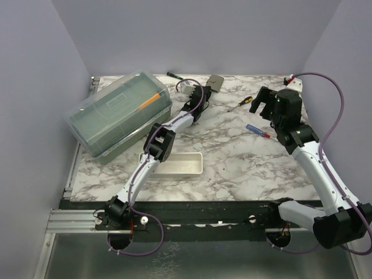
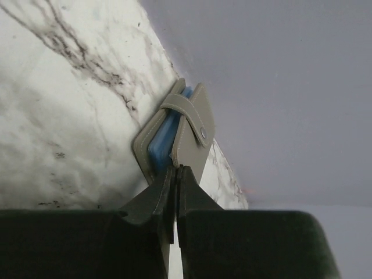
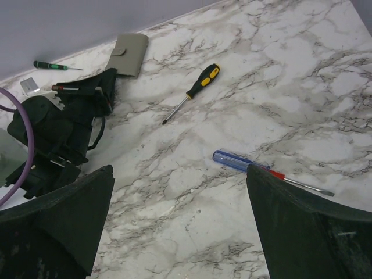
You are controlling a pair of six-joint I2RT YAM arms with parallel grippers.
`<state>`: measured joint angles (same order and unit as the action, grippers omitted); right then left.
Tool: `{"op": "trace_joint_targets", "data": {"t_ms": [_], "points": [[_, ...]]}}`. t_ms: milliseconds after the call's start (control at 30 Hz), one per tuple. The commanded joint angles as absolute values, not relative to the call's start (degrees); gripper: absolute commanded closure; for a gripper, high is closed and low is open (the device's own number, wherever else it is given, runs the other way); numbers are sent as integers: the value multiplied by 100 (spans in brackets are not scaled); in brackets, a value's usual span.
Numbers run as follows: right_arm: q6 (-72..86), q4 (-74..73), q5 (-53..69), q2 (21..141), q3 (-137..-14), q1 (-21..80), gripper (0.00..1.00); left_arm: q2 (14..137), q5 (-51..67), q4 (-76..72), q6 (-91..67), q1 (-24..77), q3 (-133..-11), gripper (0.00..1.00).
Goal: Put the credit cards into the card holder
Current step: Pick up the card holder from the corner of the board.
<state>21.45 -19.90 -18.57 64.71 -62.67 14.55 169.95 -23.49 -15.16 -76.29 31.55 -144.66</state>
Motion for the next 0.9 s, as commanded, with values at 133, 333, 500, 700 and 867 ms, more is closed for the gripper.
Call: {"op": "trace_joint_targets", "data": {"t_ms": [133, 333, 500, 700, 867], "points": [[1917, -2541, -1930, 6399, -6056, 1428, 0, 14915, -1992, -2152, -5036, 3513, -12536, 100], [2393, -3315, -1555, 6770, -5935, 1423, 0, 13181, -2449, -2189, -3238, 4136, -10189, 100], [3024, -3499, -886, 6953, -5666, 1390, 0, 11886, -2724, -2189, -2475, 4685, -8464, 100], [3345, -2758, 1005, 6845, -4658, 539, 5, 10505, -1827, -1807, -3929, 5080, -6498, 100], [3733, -1490, 2570, 6408, -3601, 112, 7, 10075, -401, -1794, -5041, 5087, -5688, 100]]}}
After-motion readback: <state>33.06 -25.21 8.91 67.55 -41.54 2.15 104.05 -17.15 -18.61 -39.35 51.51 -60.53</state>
